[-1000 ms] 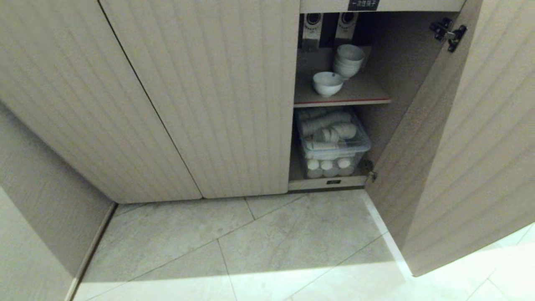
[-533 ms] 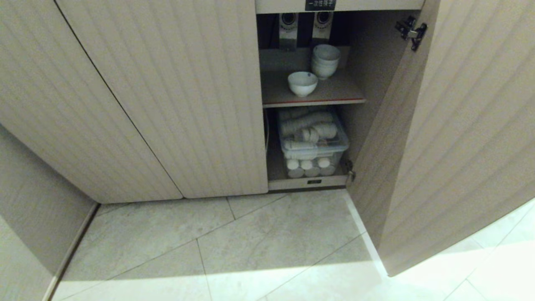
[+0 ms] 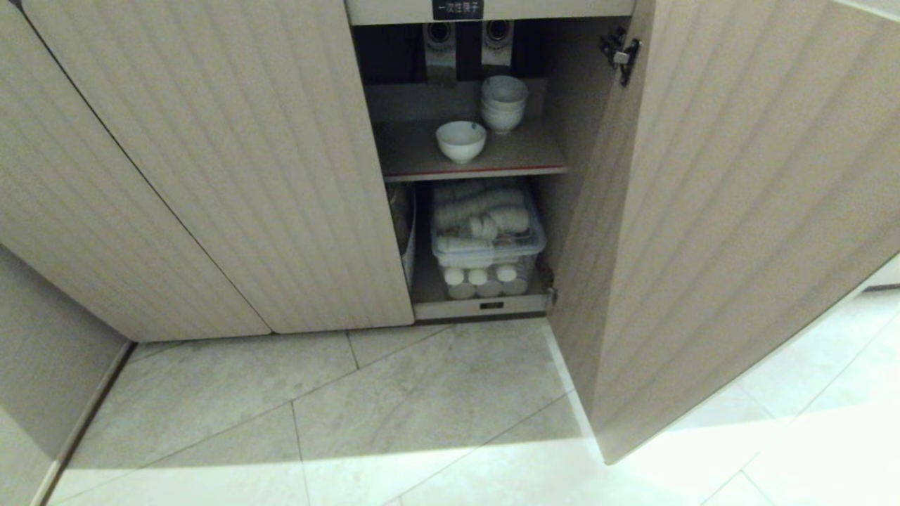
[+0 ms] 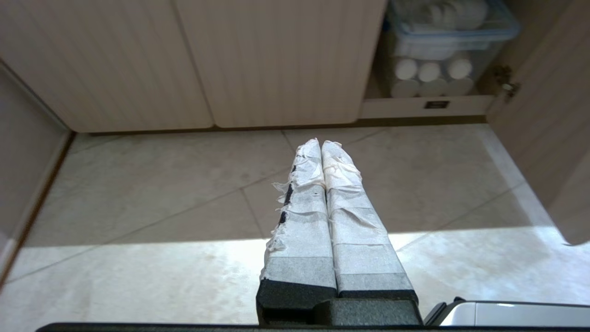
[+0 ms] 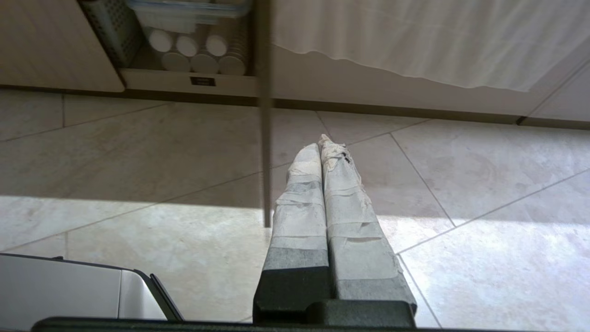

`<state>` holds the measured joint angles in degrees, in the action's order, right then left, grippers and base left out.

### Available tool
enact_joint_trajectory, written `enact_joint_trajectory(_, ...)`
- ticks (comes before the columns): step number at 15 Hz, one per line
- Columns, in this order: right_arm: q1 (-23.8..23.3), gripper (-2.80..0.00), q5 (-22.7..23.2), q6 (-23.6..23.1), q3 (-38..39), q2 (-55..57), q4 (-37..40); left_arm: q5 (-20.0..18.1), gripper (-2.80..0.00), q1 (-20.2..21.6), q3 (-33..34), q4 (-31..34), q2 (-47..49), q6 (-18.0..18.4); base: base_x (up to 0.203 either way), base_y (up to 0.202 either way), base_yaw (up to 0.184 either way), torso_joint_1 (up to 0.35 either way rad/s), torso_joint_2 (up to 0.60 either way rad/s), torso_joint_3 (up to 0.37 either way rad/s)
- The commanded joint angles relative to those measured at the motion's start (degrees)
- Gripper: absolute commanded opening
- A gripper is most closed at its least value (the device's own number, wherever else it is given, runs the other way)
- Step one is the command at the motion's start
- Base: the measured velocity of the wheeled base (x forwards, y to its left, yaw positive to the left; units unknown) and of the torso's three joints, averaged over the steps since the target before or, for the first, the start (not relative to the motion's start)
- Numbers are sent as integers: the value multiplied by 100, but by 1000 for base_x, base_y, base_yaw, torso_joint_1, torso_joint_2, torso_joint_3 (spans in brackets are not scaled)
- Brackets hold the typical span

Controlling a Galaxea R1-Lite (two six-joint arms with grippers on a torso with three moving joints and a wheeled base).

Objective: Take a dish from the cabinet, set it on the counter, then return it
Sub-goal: Close the cabinet door

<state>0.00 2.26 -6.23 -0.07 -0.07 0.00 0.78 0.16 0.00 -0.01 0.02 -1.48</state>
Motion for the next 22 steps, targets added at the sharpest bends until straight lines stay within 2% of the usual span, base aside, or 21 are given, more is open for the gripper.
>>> enact_joint_trajectory(1,0,-280,0,-1,0,7,0,6,-280,2,0,1,-2,-2,0,-185,-4,1,1,4)
enact_joint_trajectory(3,0,-280,3,8,-1,7,0,8,-280,2,0,1,-2,-2,0,-123,0,2,-2,4)
enact_joint_trajectory(22,0,-280,-32,78,-1,7,-9,10,-280,2,0,1,-2,-2,0,0,0,0,0,0)
